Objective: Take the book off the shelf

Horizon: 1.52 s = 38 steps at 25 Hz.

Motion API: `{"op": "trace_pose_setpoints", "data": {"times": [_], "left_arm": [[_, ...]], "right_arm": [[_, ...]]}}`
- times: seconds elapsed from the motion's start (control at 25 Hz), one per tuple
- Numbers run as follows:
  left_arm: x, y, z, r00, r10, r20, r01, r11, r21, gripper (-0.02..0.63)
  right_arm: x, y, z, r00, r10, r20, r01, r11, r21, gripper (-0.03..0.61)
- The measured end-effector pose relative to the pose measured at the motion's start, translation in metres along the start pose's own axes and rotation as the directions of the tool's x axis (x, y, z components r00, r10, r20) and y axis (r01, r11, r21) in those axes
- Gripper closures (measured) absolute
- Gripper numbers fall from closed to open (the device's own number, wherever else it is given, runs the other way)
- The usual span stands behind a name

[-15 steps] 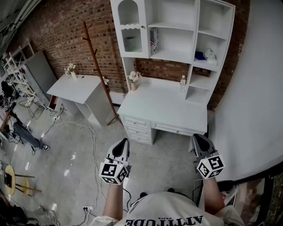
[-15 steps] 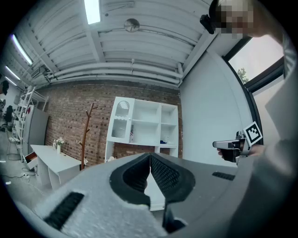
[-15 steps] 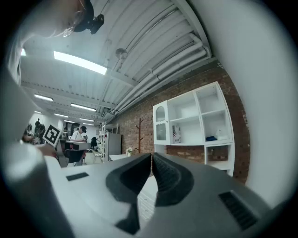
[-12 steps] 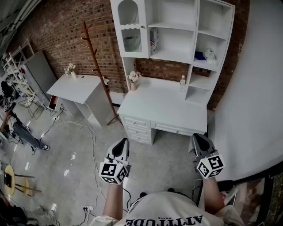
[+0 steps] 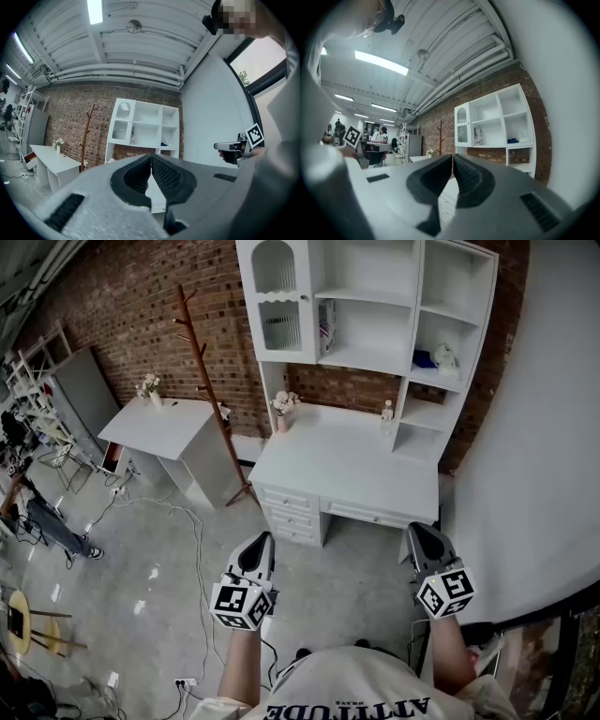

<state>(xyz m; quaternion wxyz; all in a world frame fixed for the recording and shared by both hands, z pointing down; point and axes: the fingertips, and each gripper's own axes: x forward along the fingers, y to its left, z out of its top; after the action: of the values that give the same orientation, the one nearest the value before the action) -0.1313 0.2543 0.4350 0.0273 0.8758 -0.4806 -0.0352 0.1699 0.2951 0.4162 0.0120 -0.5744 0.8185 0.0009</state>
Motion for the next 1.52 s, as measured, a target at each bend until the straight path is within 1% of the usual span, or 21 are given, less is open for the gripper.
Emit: {"op": "trace_pose_setpoints", "data": {"times": [0.24,0.56,1.0,1.2,1.52], "left_arm": [[-0.004,0.002,-0.001,1.000,-0.005,0.000,0.005,1.000,-0.010,0.588],[-0.018,0.014,-0.007,0.999,-0.033,-0.001,0.033,0.999,-0.021,0.588],[-0.041,0.043,-0.009,0.995,-0.101,-0.016,0.101,0.995,-0.015,0.588],[-0.053,0.053,-0.014,0.993,-0.119,-0.026,0.118,0.993,-0.022,0.588],[-0.048,0.063,-0.018,0.993,-0.117,-0.025,0.116,0.993,-0.034,0.588]], "right_arm": [[0.000,0.007,0.002,1.000,-0.001,0.001,0.001,1.000,-0.005,0.545],[-0.002,0.025,-0.001,0.999,-0.032,0.001,0.032,0.999,-0.015,0.545],[-0.003,0.069,-0.007,0.997,-0.075,-0.013,0.074,0.997,-0.036,0.545],[-0.005,0.087,-0.015,0.995,-0.096,-0.027,0.095,0.995,-0.028,0.545],[-0.003,0.088,-0.022,0.991,-0.126,-0.043,0.126,0.992,-0.016,0.545]]}}
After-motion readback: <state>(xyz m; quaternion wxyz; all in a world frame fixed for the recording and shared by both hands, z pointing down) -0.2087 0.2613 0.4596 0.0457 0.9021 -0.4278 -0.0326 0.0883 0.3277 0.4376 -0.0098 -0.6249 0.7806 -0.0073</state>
